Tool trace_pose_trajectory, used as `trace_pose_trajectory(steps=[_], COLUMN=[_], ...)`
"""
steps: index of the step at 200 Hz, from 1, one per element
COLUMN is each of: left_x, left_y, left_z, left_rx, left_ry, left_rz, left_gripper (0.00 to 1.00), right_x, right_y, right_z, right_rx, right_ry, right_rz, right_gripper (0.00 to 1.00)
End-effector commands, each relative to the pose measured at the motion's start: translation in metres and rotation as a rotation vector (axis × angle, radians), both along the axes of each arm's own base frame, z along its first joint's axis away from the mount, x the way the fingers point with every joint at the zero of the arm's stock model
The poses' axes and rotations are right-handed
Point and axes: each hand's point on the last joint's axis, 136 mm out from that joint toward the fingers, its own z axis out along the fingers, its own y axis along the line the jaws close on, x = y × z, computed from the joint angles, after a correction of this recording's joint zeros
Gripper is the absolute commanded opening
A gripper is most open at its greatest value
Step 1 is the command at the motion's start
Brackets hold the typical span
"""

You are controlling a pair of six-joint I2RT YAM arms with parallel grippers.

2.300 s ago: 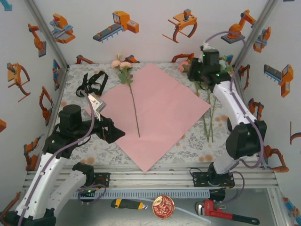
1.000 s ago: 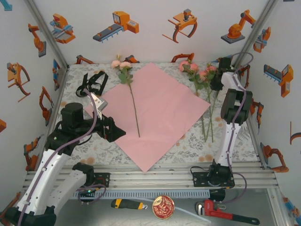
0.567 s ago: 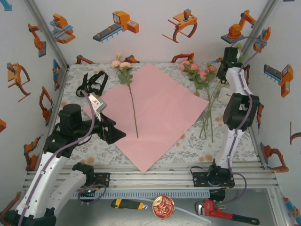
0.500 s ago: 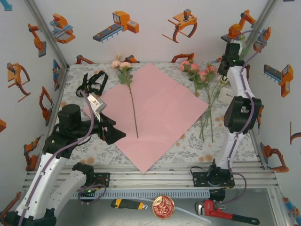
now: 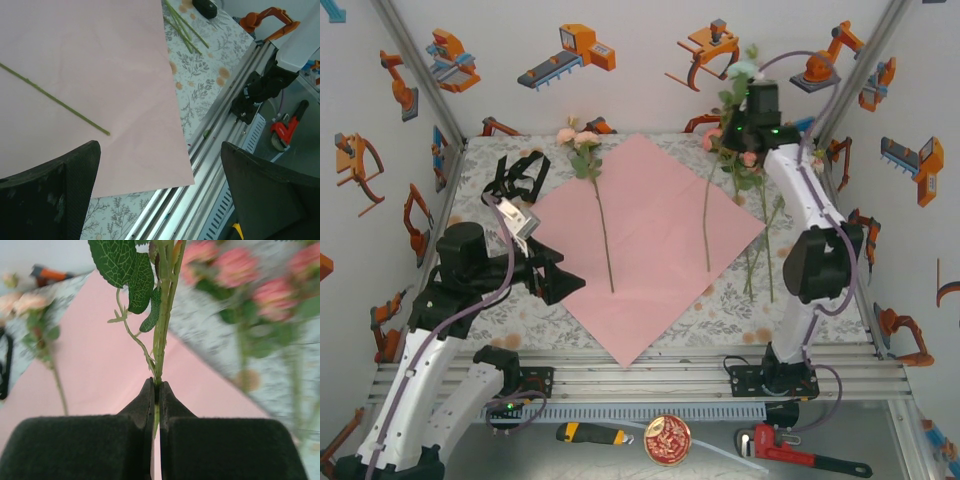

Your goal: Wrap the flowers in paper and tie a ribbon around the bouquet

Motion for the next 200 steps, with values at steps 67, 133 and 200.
trace_pose_trajectory(steps=[67,133,200], left_x=[0.008,0.008,0.009], left_y=[0.007,0.012,0.012], left_z=[0.002,0.003,0.001], left_rx=[-0.007,-0.005,-0.004], left_ry=[-0.004,-0.018,-0.011], left_rz=[0.049,0.073,0.074], left_gripper=[0.97,0.97,0.97], right_x=[0.042,0.054,0.040], right_y=[0.201,0.263,0.269], right_z=[-0.098,-0.166,-0.183], right_rx=[0.195,0.242,0.219], right_ry=[0.096,0.120,0.166], right_rz=[0.183,0.262,0.315], right_gripper=[0.03,0.06,0.36])
